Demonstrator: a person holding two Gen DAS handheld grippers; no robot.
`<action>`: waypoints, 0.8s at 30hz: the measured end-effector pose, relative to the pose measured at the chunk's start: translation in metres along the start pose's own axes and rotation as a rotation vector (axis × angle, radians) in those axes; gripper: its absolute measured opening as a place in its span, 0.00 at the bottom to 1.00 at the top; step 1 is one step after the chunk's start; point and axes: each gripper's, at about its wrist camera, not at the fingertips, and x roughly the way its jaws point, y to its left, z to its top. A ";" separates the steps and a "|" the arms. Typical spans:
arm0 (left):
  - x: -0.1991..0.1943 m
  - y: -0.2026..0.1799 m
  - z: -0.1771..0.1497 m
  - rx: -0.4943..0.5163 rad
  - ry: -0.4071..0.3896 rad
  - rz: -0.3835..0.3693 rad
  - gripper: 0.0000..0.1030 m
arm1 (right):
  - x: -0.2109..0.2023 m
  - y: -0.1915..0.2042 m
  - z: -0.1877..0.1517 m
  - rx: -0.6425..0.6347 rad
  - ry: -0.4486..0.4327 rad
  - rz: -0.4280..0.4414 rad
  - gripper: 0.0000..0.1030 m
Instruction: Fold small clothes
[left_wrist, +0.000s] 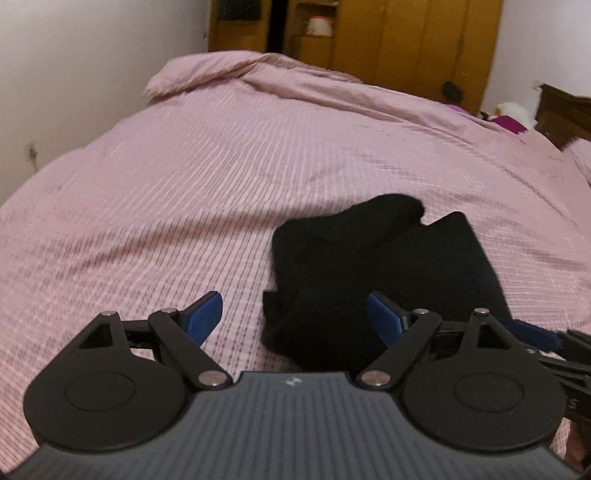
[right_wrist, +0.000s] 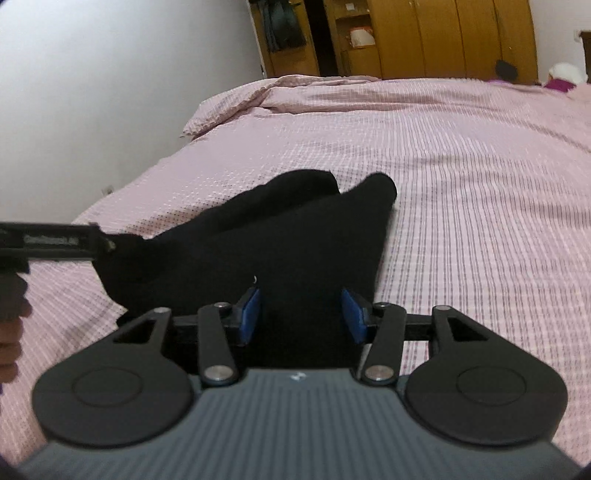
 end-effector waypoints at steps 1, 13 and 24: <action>0.002 0.002 -0.002 -0.018 -0.003 -0.010 0.86 | -0.002 -0.001 0.000 0.017 -0.004 0.005 0.50; 0.029 0.039 -0.022 -0.320 0.061 -0.204 0.32 | 0.015 -0.020 -0.010 0.274 0.079 0.054 0.65; 0.023 0.012 -0.051 -0.186 0.069 -0.200 0.33 | -0.010 -0.051 -0.028 0.292 0.043 0.029 0.27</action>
